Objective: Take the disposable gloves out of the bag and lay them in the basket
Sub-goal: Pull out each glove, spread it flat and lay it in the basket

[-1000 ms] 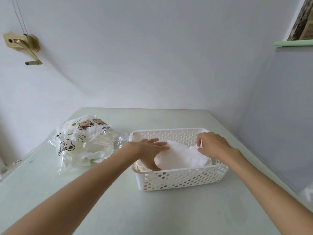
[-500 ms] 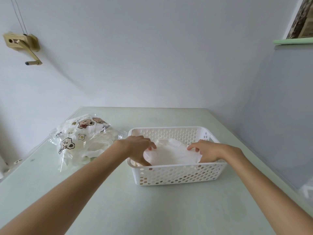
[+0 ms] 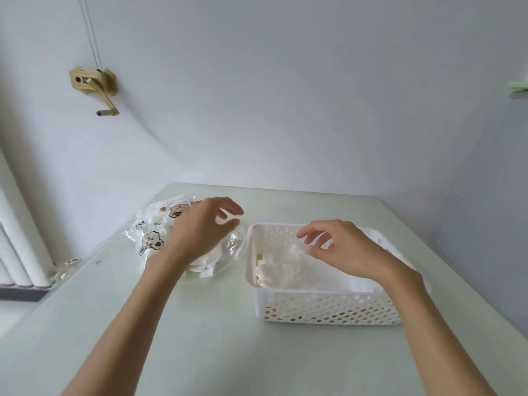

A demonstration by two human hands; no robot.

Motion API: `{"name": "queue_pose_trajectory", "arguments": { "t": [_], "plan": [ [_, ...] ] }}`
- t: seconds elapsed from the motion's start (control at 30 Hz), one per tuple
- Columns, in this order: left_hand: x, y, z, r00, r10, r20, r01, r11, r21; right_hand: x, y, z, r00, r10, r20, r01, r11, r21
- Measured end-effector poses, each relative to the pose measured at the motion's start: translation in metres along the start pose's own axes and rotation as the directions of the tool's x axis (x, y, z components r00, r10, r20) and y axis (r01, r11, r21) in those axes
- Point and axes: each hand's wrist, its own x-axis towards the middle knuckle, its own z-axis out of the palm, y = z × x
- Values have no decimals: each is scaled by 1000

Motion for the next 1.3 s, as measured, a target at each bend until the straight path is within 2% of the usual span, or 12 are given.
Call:
{"name": "queue_pose_trajectory", "arguments": {
  "t": [0.07, 0.17, 0.2, 0.27, 0.33, 0.4, 0.5, 0.73, 0.87, 1.07, 1.2, 1.3],
  "plan": [
    [-10, -30, -20, 985, -151, -79, 153, 988, 14, 5, -30, 15, 998, -47, -44, 49, 998, 41],
    [-21, -64, -34, 927, -357, 112, 341, 929, 144, 16, -73, 42, 989, -72, -129, 79, 996, 51],
    [-22, -73, -33, 908, -397, 137, 367, 909, 199, 20, -86, 53, 986, -78, -149, 86, 995, 45],
    [-21, -85, -27, 902, -424, 86, 390, 882, 264, 28, -106, 74, 987, -80, -139, 81, 997, -2],
    [-21, -93, -24, 891, -452, 47, 431, 873, 228, 36, -119, 93, 994, -66, -83, 60, 995, -78],
    [-21, -102, -25, 871, -484, 88, 473, 873, 124, 48, -127, 111, 999, -29, -38, 22, 987, -161],
    [-23, -108, -30, 869, -469, 157, 473, 881, 13, 62, -135, 137, 999, 38, 14, -34, 979, -202],
    [-18, -105, -32, 891, -410, 196, 397, 912, 104, 81, -125, 174, 992, 97, -85, -115, 963, -242],
    [-19, -100, -40, 891, -370, 262, 362, 929, 80, 79, -124, 169, 991, 33, -132, -66, 965, -253],
    [-20, -99, -48, 922, -331, 200, 329, 943, 42, 67, -129, 144, 990, -100, -97, 82, 981, -173],
    [-23, -97, -48, 912, -278, 301, 308, 950, -54, 63, -133, 126, 977, -122, -176, 109, 991, -83],
    [-22, -95, -54, 948, -168, 272, 217, 963, -162, 65, -128, 115, 966, -98, -239, 117, 991, 69]
  ]
}}
